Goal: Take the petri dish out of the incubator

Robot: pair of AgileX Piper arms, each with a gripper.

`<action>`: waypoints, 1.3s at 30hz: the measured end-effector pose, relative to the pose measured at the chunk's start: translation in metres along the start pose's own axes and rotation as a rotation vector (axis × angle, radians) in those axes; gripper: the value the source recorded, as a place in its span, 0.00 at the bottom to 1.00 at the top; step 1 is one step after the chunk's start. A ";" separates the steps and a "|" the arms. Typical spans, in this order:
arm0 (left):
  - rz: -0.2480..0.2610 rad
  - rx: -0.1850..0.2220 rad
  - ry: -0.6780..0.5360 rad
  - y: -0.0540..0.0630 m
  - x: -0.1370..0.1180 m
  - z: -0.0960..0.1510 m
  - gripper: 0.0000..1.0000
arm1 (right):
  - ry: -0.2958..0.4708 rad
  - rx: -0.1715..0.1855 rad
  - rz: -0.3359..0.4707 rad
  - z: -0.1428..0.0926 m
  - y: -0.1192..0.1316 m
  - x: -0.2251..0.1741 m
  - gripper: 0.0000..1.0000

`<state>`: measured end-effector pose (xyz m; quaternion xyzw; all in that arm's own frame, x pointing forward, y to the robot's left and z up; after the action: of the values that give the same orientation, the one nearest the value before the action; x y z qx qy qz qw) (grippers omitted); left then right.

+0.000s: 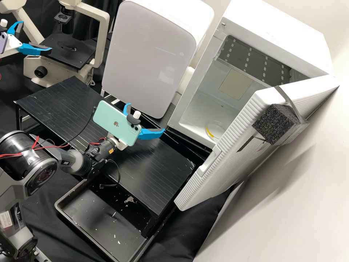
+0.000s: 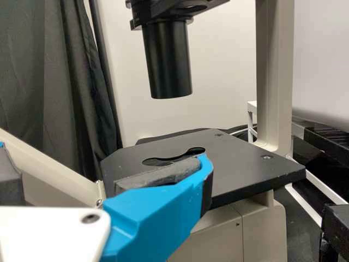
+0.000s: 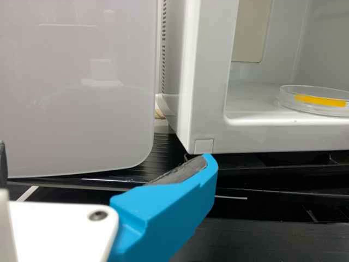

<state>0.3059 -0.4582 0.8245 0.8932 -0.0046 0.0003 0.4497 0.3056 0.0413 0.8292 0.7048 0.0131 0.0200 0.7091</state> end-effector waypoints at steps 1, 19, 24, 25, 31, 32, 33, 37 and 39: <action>0.000 0.000 0.000 0.000 0.000 0.000 1.00 | 0.000 0.000 0.000 0.000 0.000 0.000 1.00; 0.000 0.000 0.000 0.000 0.000 0.000 1.00 | -0.050 0.025 0.049 0.026 0.016 -0.020 1.00; 0.000 0.000 0.000 0.000 0.000 0.000 1.00 | -0.087 0.026 0.077 0.042 0.026 -0.026 1.00; 0.000 0.000 0.000 0.000 0.000 0.000 1.00 | -0.093 0.021 0.085 0.046 0.029 -0.027 1.00; 0.000 0.000 0.000 0.000 0.000 0.000 1.00 | -0.119 -0.006 0.175 0.067 0.054 -0.023 1.00; 0.000 0.000 0.000 0.000 0.000 0.000 1.00 | -0.129 -0.007 0.193 0.071 0.060 -0.021 1.00; 0.000 0.000 0.000 0.000 0.000 0.000 1.00 | -0.131 -0.004 0.215 0.074 0.066 -0.019 1.00; 0.000 0.000 0.000 0.000 0.000 0.000 1.00 | -0.130 0.007 0.280 0.079 0.087 -0.014 1.00; 0.000 0.000 0.000 0.000 0.000 0.000 1.00 | -0.127 0.008 0.296 0.081 0.092 -0.011 1.00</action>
<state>0.3059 -0.4582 0.8245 0.8932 -0.0046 0.0003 0.4497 0.2976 -0.0396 0.9219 0.7015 -0.1356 0.0797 0.6951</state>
